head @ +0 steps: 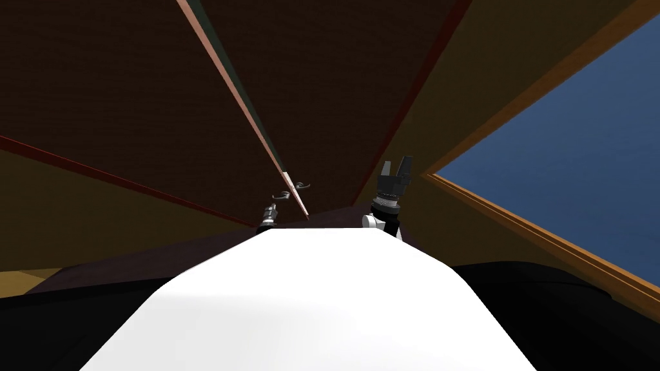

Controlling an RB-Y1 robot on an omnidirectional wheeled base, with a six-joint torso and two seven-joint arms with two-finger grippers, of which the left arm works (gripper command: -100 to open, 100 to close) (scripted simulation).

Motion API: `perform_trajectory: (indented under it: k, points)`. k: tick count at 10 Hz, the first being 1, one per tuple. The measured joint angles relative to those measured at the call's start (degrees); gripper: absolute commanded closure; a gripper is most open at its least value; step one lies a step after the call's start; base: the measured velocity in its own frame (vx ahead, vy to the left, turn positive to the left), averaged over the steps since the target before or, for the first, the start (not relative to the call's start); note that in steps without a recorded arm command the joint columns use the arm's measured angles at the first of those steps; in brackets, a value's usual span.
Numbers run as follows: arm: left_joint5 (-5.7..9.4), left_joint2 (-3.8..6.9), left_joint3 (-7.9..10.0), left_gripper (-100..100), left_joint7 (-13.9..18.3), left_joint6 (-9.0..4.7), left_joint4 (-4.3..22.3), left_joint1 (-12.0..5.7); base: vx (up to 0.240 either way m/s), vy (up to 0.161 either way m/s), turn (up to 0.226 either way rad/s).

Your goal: Pull the door open

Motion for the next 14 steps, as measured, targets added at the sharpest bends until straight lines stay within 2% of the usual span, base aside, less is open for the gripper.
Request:
perform_trajectory:
  k: [3,5,6,7,9,10,11,12,13,14]
  points:
    - [-0.95,-0.11,-1.88,-100,1.5,-1.26,-0.7,0.00,-0.154,-0.052,-0.030]
    - [-0.69,-0.09,-1.36,-100,1.2,-0.99,-0.8,0.64,0.106,0.127,0.067]
    - [-0.50,-0.01,-0.92,-100,0.9,-1.02,0.3,0.36,0.132,0.108,-0.017]
    - [-0.38,-0.09,-0.65,-100,0.6,-0.84,0.2,0.55,0.175,0.056,-0.043]
    - [-0.34,-0.38,-0.48,-100,0.2,-1.00,0.9,-0.15,0.194,0.024,-0.067]
    - [-0.37,-0.62,-0.52,-100,0.1,-0.70,0.0,-0.11,0.198,-0.038,-0.125]
    - [-0.46,-1.24,-0.63,-100,-0.4,0.15,-2.3,0.37,0.138,-0.053,-0.040]
    - [-0.58,-1.33,-0.83,-100,-0.4,-0.38,-0.5,-1.07,0.052,-0.021,-0.001]
    - [-0.59,-1.33,-0.85,100,-0.3,-0.65,-0.2,-1.28,0.000,0.000,0.000]
    - [-0.58,-1.32,-0.82,100,-0.3,-0.55,-0.4,-1.17,-0.026,0.006,0.006]
